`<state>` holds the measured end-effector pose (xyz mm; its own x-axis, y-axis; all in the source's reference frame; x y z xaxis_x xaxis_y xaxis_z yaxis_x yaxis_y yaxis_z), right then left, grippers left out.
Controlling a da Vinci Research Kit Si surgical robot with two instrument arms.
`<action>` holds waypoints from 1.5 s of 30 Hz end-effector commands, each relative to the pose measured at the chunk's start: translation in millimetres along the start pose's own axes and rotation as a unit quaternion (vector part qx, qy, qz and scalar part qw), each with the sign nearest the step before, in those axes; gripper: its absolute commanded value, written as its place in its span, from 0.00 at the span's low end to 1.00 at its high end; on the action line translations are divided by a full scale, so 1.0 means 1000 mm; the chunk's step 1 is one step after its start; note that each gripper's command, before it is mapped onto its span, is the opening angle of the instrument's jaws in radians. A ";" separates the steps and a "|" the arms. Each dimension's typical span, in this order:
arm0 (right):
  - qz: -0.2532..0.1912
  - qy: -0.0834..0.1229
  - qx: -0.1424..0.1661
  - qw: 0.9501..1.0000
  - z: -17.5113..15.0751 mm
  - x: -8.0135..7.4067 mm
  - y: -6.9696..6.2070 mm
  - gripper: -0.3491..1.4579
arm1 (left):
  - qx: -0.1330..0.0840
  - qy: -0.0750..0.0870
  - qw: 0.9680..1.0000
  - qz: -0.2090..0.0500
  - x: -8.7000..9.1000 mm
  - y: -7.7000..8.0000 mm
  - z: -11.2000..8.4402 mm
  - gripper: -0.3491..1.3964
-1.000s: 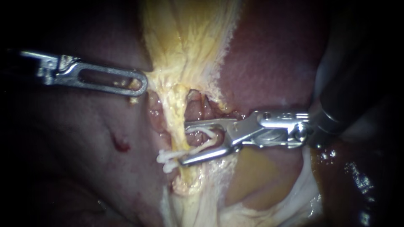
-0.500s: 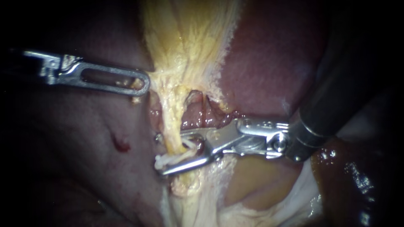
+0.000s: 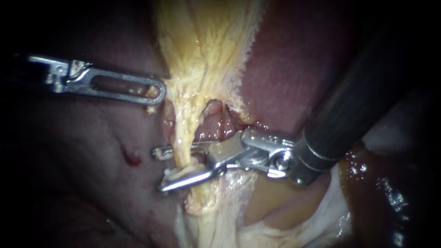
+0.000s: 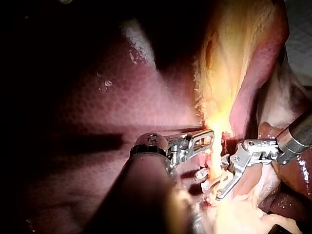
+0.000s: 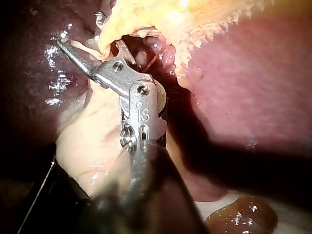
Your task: Clipping third clip left tube
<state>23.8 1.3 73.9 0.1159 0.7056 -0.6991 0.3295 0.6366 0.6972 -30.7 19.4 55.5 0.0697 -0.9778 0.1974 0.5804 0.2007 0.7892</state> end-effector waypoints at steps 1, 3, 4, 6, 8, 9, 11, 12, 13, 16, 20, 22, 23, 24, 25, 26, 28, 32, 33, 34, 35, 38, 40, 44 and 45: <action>0.003 0.002 -0.001 1.000 -0.0002 0.0001 0.0002 0.47 | 0.000 0.000 1.000 0.000 0.0000 0.0000 0.0000 0.00; 0.007 0.007 -0.004 1.000 -0.0004 0.0001 0.0005 0.47 | 0.000 0.000 1.000 0.000 0.0000 0.0000 0.0001 0.00; 0.010 0.009 -0.009 1.000 -0.0006 0.0003 0.0007 0.47 | 0.000 0.000 1.000 0.000 0.0000 0.0000 0.0001 0.00; 0.012 0.012 -0.014 1.000 -0.0011 0.0006 0.0011 0.47 | 0.000 0.000 1.000 0.000 0.0000 0.0000 0.0001 0.00; 0.015 0.016 -0.019 1.000 -0.0014 0.0009 0.0014 0.47 | 0.000 0.000 1.000 0.000 0.0000 0.0000 0.0001 0.00; 0.018 0.019 -0.021 0.999 -0.0016 0.0010 0.0015 0.47 | 0.000 0.000 1.000 0.000 0.0000 0.0000 0.0001 0.00; 0.023 0.026 -0.021 0.999 -0.0020 0.0014 0.0017 0.47 | 0.000 0.000 1.000 0.000 0.0000 0.0000 0.0001 0.00; 0.024 0.028 -0.022 0.999 -0.0022 0.0016 0.0017 0.47 | 0.000 0.000 1.000 0.000 0.0000 0.0000 0.0000 0.00; 0.026 0.030 -0.022 0.999 -0.0023 0.0019 0.0017 0.47 | 0.000 0.000 1.000 0.000 0.0000 0.0000 0.0000 0.00; 0.033 0.041 -0.021 0.998 -0.0027 0.0026 0.0016 0.47 | 0.000 0.000 1.000 0.000 0.0000 0.0000 0.0000 0.00; 0.039 0.050 -0.019 0.998 -0.0032 0.0035 0.0015 0.47 | 0.000 0.000 1.000 0.000 0.0000 0.0000 0.0000 0.00; 0.041 0.056 -0.019 0.997 -0.0034 0.0037 0.0015 0.47 | 0.000 0.000 1.000 0.000 0.0000 0.0000 0.0000 0.00; 0.042 0.057 -0.018 0.997 -0.0034 0.0037 0.0015 0.47 | 0.000 0.000 1.000 0.000 0.0000 0.0000 0.0000 0.00; 0.042 0.057 -0.018 0.997 -0.0035 0.0038 0.0014 0.47 | 0.000 0.000 1.000 0.000 0.0000 0.0000 0.0000 0.00; 0.043 0.059 -0.017 0.997 -0.0035 0.0038 0.0014 0.47 | 0.000 0.000 1.000 0.000 0.0000 0.0000 0.0000 0.00; 0.043 0.059 -0.018 0.997 -0.0035 0.0038 0.0013 0.47 | 0.000 0.000 1.000 0.000 0.0000 0.0000 0.0000 0.00; 0.045 0.061 -0.014 0.997 -0.0034 0.0038 0.0010 0.47 | 0.000 0.000 1.000 0.000 0.0000 0.0000 0.0000 0.00; 0.047 0.064 0.002 0.997 -0.0029 0.0042 0.0001 0.47 | 0.000 0.000 1.000 0.000 0.0000 0.0000 0.0000 0.00; 0.047 0.066 0.006 0.997 -0.0028 0.0043 -0.0001 0.47 | 0.000 0.000 1.000 0.000 0.0000 0.0000 0.0000 0.00; 0.048 0.067 0.010 0.997 -0.0027 0.0043 -0.0003 0.47 | 0.000 0.000 1.000 0.000 0.0000 0.0000 0.0000 0.00; 0.048 0.068 0.015 0.996 -0.0026 0.0045 -0.0006 0.47 | 0.000 0.000 1.000 0.000 0.0000 0.0000 0.0000 0.00; 0.051 0.073 0.028 0.996 -0.0022 0.0048 -0.0013 0.47 | 0.000 0.000 1.000 0.000 0.0000 0.0000 0.0000 0.00; 0.054 0.081 0.032 0.995 -0.0020 0.0050 -0.0018 0.47 | 0.000 0.000 1.000 0.000 0.0000 0.0000 0.0000 0.00; 0.062 0.092 0.003 0.994 -0.0017 0.0056 -0.0026 0.47 | 0.000 0.000 1.000 0.000 0.0000 0.0000 0.0001 0.00; 0.064 0.095 -0.005 0.993 -0.0017 0.0057 -0.0027 0.47 | 0.000 0.000 1.000 0.000 0.0000 0.0000 0.0001 0.00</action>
<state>21.8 4.2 68.0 -0.0246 0.8272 -0.5614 0.3128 0.5397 0.7816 -30.8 19.5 55.5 0.0700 -0.9777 0.1979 0.5806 0.2012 0.7890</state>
